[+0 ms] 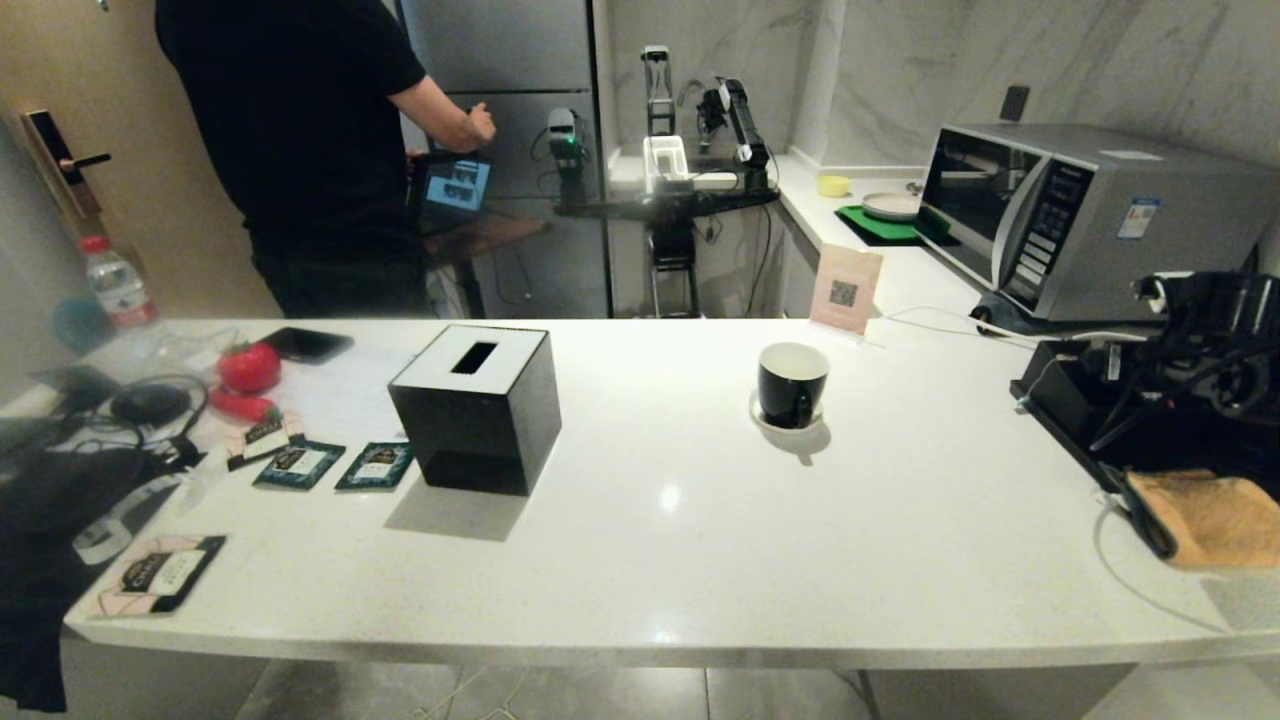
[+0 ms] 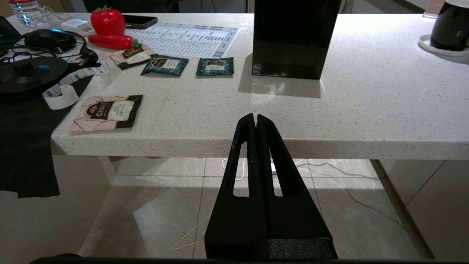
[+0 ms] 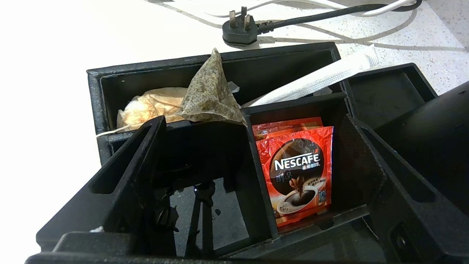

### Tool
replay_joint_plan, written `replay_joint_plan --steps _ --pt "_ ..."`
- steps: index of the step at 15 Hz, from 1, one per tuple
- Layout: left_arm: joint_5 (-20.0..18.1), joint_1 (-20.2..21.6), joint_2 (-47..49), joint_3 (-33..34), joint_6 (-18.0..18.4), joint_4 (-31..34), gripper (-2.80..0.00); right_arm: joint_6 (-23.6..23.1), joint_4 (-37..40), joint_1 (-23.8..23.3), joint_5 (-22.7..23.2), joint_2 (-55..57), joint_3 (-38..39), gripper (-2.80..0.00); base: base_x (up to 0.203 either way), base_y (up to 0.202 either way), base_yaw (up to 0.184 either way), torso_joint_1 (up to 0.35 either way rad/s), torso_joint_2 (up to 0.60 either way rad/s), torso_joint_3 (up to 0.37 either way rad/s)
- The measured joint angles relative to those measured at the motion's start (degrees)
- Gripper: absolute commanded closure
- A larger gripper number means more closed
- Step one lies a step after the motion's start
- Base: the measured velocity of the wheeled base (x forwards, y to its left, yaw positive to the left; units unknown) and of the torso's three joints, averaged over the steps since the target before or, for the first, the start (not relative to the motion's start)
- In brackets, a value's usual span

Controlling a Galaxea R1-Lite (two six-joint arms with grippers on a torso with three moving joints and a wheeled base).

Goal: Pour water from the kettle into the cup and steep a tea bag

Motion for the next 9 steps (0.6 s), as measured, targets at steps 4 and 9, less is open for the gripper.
replay_joint_plan --steps 4,9 --pt "0.00 0.00 0.00 0.00 0.02 0.02 0.00 0.13 -0.07 0.05 -0.01 0.41 -0.34 -2.80 0.000 0.000 0.000 0.000 0.00 0.000" --pt "-0.02 0.00 0.00 0.00 0.01 0.02 0.00 0.17 -0.07 0.05 0.01 0.76 -0.80 0.00 0.000 0.000 0.000 0.000 0.00 0.000"
